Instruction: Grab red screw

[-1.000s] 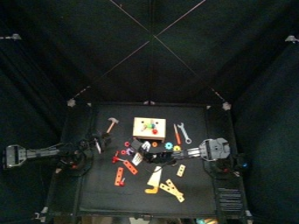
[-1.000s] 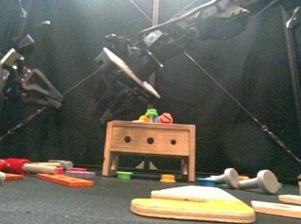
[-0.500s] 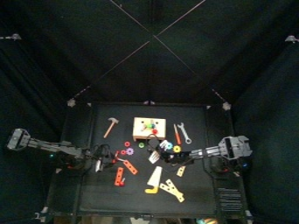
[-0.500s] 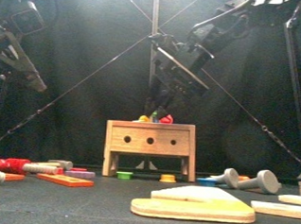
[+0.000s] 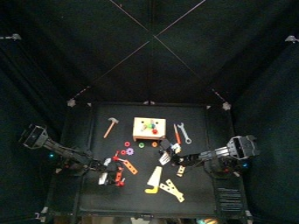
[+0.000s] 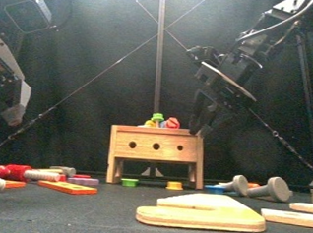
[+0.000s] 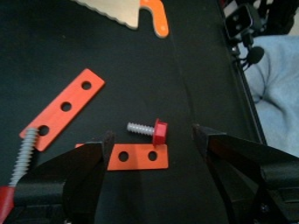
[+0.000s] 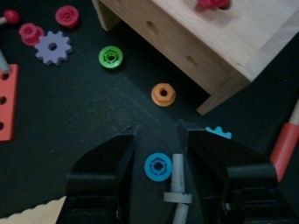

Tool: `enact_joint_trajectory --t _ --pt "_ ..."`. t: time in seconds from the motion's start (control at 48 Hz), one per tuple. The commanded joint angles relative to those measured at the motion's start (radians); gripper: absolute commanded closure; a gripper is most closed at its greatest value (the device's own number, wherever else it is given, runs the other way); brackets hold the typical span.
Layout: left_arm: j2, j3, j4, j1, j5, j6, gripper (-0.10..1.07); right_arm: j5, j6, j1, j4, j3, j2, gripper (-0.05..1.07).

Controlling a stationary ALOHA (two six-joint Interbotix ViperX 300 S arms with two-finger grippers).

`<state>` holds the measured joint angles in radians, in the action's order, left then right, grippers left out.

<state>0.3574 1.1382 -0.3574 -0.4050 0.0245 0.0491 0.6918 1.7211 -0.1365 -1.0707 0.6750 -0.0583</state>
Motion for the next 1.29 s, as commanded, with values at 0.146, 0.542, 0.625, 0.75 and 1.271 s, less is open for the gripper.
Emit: enact_joint_trajectory --t 0.146,0.542,0.625,0.75,1.271 --pt "-0.129 -0.057 -0.034 -0.026 0.003 0.000 -0.06 0.009 0.002 -0.006 0.000 -0.005 -0.035 0.25" --pt "-0.272 -0.127 -0.048 -0.046 0.003 0.000 -0.05 0.038 0.003 -0.014 0.011 0.011 -0.044 0.25" --pt "-0.279 -0.130 -0.048 -0.046 0.005 0.000 -0.04 0.038 0.003 -0.014 0.014 0.015 -0.043 0.25" --pt "-0.287 -0.130 -0.048 -0.048 0.009 0.000 0.01 0.038 0.003 -0.015 0.018 0.017 -0.038 0.25" --pt "-0.233 -0.140 0.058 -0.029 0.020 0.023 0.08 0.038 0.002 -0.029 0.037 0.026 -0.031 0.25"
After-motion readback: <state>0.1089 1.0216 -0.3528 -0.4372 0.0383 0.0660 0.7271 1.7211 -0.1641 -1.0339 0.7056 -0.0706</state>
